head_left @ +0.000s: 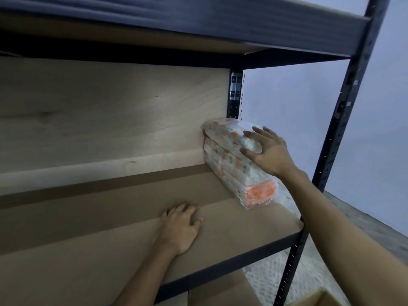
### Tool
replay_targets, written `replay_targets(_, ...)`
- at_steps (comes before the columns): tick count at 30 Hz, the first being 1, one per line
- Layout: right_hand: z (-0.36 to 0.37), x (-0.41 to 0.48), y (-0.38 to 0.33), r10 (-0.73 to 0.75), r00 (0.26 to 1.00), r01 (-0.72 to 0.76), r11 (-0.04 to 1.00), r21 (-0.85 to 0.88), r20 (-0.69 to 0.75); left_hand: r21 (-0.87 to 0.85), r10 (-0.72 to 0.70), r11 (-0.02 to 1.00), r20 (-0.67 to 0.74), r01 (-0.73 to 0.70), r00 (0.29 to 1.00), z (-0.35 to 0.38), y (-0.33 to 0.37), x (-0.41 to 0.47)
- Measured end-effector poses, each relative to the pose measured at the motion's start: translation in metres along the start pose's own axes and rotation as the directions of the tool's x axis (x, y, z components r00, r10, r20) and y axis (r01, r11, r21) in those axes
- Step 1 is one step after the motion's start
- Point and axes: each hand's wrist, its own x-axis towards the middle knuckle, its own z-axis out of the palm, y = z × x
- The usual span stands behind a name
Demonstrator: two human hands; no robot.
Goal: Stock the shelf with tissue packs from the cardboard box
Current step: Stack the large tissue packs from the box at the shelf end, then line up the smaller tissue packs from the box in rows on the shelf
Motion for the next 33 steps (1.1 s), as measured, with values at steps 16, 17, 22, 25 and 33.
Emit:
replay_targets(16,-0.02,-0.148,-0.018,0.051,0.994,-0.058,0.995,0.076,0.093,-0.152,0.185,0.97,-0.031,-0.187,0.982,-0.014,0.036,-0.051)
replay_targets(17,-0.019,-0.164,-0.018,0.073,0.991,-0.082,0.993,0.081,0.11,-0.172,0.213,0.961,-0.046,-0.218,0.976,-0.013,0.044,-0.057)
replay_targets(22,-0.009,-0.254,-0.009,0.184,0.963,-0.193,0.981,0.032,0.196,-0.28,0.318,0.9,-0.106,-0.336,0.942,0.005,0.086,-0.109)
replay_targets(25,-0.001,-0.306,-0.001,0.245,0.931,-0.254,0.967,-0.001,0.27,-0.315,0.379,0.866,-0.094,-0.388,0.921,0.035,0.104,-0.144)
replay_targets(33,0.039,-0.422,0.032,0.354,0.785,-0.387,0.921,-0.044,0.509,-0.332,0.326,0.909,0.184,-0.253,0.927,0.141,0.101,-0.212)
